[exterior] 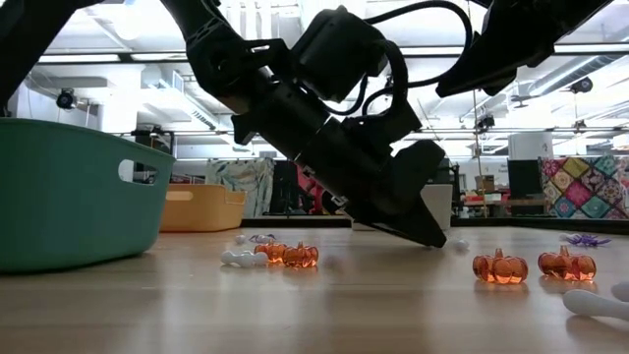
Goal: Sort Halloween decoration
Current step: Put the white bone toy into the orange bin
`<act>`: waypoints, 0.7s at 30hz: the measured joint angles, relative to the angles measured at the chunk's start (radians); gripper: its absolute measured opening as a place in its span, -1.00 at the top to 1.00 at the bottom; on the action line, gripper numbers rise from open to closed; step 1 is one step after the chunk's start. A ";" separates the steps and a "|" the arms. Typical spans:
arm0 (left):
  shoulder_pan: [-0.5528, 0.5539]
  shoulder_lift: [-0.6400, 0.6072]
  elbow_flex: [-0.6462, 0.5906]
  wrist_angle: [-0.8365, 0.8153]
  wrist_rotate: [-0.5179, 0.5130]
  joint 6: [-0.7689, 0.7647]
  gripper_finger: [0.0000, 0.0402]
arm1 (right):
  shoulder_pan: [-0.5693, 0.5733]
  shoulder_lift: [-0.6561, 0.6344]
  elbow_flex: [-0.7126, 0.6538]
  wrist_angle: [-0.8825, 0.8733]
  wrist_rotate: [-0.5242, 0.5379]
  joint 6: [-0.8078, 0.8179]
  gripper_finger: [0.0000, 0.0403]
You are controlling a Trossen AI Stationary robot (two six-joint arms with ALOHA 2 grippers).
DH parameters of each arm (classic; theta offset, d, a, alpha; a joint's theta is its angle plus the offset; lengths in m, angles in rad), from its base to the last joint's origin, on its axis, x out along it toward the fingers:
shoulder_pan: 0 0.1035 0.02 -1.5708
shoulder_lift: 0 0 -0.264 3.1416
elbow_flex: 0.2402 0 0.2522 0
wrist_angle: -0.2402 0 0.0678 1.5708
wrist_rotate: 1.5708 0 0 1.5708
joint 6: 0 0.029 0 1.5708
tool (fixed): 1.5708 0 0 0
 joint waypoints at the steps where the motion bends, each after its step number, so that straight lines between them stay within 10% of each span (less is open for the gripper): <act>1: 0.000 0.000 0.000 -0.003 -0.001 0.000 0.62 | 0.000 0.000 0.000 0.000 0.000 0.000 0.71; 21: 0.000 0.000 0.001 -0.012 -0.013 -0.005 1.00 | 0.000 0.000 0.000 0.000 0.000 -0.001 0.71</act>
